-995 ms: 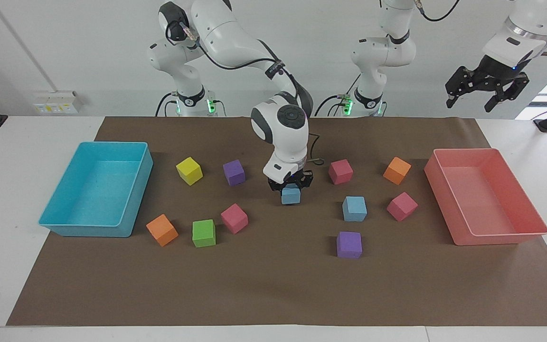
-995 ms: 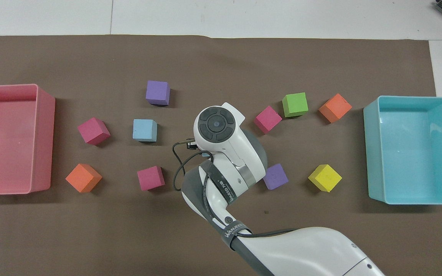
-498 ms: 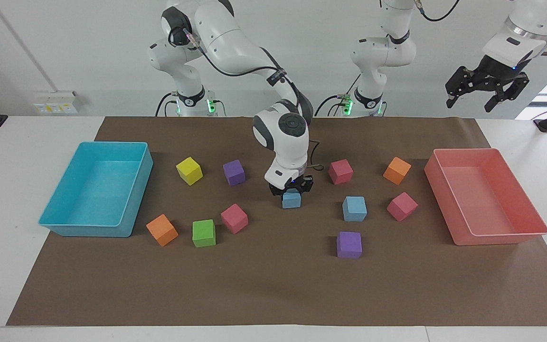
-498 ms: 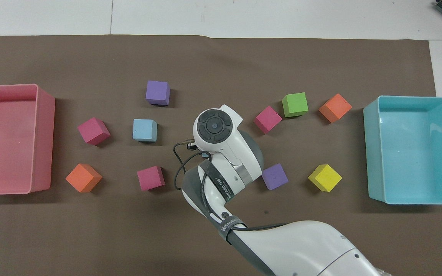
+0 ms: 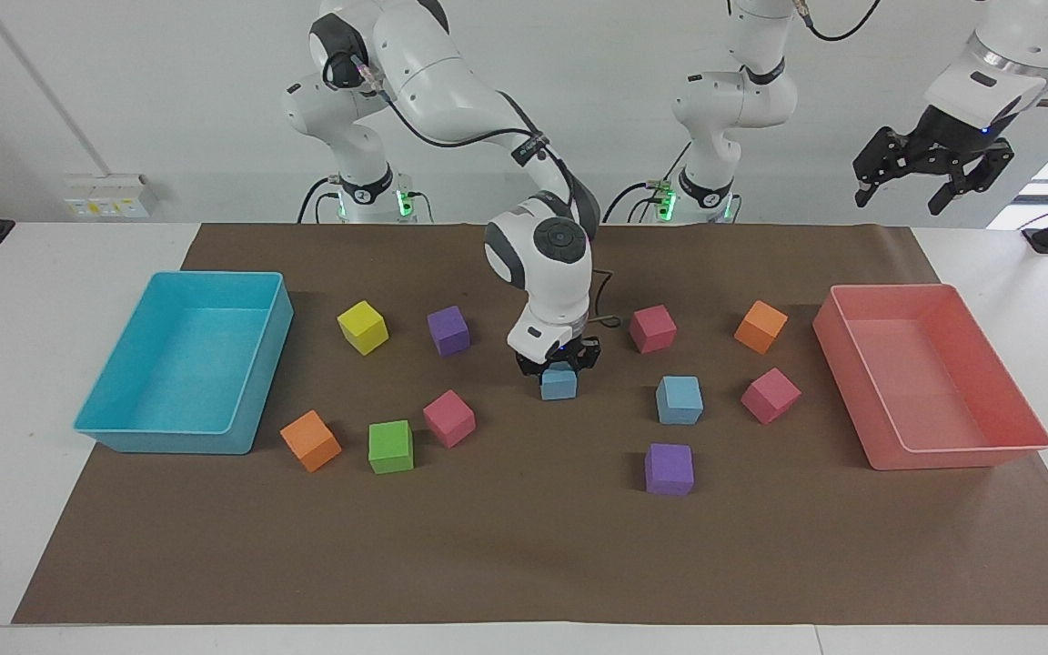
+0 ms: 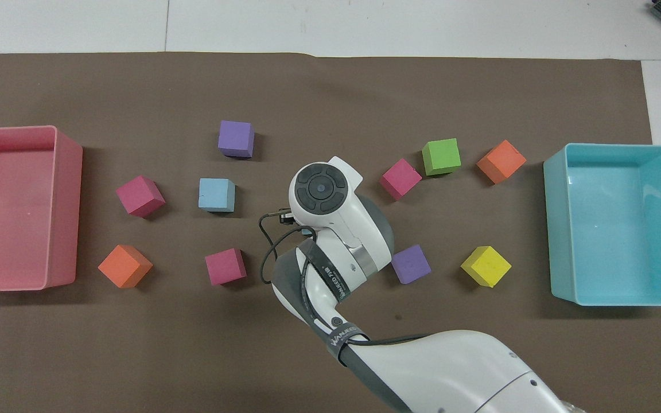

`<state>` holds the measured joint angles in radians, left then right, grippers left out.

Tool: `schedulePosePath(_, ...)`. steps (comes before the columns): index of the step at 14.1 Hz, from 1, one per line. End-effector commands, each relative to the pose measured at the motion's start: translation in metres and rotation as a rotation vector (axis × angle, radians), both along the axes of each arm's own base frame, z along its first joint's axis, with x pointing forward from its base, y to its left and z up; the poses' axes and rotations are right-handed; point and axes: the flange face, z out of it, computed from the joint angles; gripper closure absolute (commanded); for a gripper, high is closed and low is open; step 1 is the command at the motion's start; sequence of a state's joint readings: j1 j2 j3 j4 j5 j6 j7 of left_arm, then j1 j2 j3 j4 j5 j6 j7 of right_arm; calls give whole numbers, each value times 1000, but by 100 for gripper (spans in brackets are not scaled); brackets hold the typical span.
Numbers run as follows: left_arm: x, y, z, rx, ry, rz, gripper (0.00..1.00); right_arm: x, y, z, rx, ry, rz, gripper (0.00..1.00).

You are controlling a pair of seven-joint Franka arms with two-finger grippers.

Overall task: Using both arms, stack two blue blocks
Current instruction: 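Lower the light-blue cube at the center and open the right gripper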

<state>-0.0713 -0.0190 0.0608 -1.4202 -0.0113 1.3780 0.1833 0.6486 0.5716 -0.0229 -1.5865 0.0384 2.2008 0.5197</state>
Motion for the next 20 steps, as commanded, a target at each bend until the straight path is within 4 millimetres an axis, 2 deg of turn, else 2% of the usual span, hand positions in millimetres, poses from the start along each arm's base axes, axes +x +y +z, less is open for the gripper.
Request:
schedulePosePath(1, -9, 1, 1, 10, 4, 1, 0, 0, 2, 0, 3, -10, 22, 0)
schedulePosePath(4, -9, -3, 1, 10, 3, -2, 0, 2, 1, 9, 11, -14, 19, 0)
schedulePosePath(6, -9, -4, 1, 8, 3, -1, 0, 2, -1, 28, 22, -24, 13, 0)
schedulePosePath(11, -9, -10, 1, 9, 4, -12, 0, 5, -10, 56, 47, -52, -17, 0)
schedulePosePath(13, -10, -10, 1, 9, 6, -15, 0, 12, -26, 67, 48, -57, -28, 0)
schedulePosePath(17, -9, -14, 0, 9, 3, -18, 0, 25, -74, 93, 113, -31, -52, 0)
schedulePosePath(19, -8, -14, 1, 9, -6, 2, 0, 29, -101, 93, 169, 12, -43, 0)
schedulePosePath(20, -7, -16, 1, 8, -12, 3, 0, 28, -108, 89, 184, 21, -47, 0)
